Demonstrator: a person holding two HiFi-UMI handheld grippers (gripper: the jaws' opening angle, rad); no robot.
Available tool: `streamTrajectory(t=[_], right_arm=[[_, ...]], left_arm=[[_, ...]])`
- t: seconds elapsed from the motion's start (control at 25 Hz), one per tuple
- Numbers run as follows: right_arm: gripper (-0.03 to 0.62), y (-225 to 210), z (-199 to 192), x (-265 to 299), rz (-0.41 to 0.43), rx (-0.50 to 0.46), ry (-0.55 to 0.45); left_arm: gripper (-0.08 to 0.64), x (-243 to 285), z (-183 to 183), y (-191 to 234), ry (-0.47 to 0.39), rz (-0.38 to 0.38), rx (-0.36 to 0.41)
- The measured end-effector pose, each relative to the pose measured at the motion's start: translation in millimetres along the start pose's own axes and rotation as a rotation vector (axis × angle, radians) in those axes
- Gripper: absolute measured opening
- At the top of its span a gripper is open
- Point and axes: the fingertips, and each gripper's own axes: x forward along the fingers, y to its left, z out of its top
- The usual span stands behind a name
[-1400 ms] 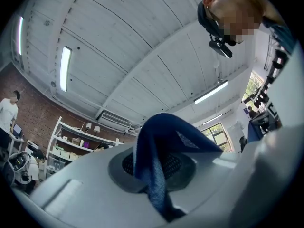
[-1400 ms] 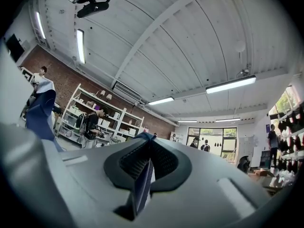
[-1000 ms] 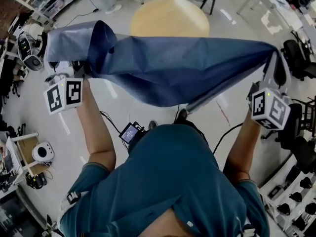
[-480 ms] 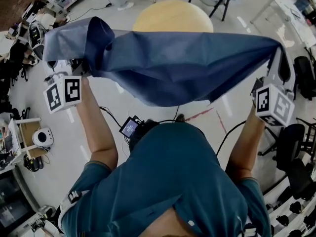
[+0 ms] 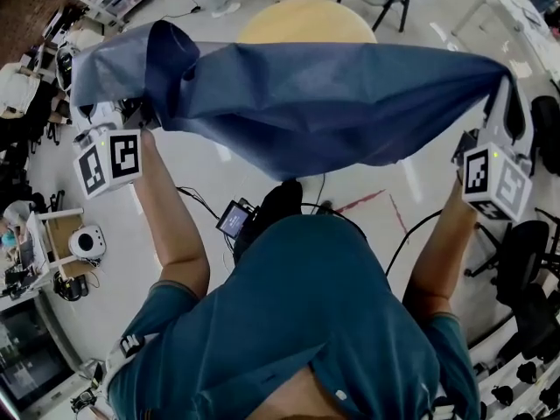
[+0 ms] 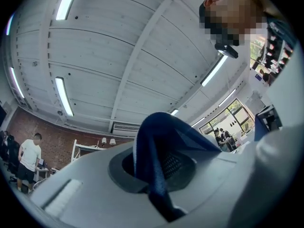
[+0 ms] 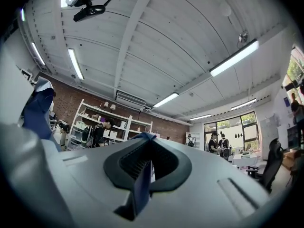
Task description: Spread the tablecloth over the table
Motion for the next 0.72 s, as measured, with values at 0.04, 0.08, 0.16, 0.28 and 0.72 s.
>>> streamTrajectory(t=[0.04,0.08,0.16,0.28,0.72], right_arm=[[0.014,-2,-2,3,-0.005,-0.001,0.001],[0.014,-5,-3,6,-0.011,-0.003,0.003],[0.014,-10,-6,13,-0.024,-0.01,0.007],[0.014,-12,-9,25,-0.041,-0.023,0.019],[0.014,6,-18,90,-0.098,-0.058,0.054]], left_arm=[[0.003,5,-4,-1,0.0,-0.003,-0.003],[0.002,10,-8,-3,-0.001,-0.005,-0.007],[0.002,22,-17,-5,-0.004,-0.008,-0.017],[0.002,41,-31,-4,-0.008,-0.012,-0.03],[0.002,122,-95,19,-0.008,-0.049,-0.092]])
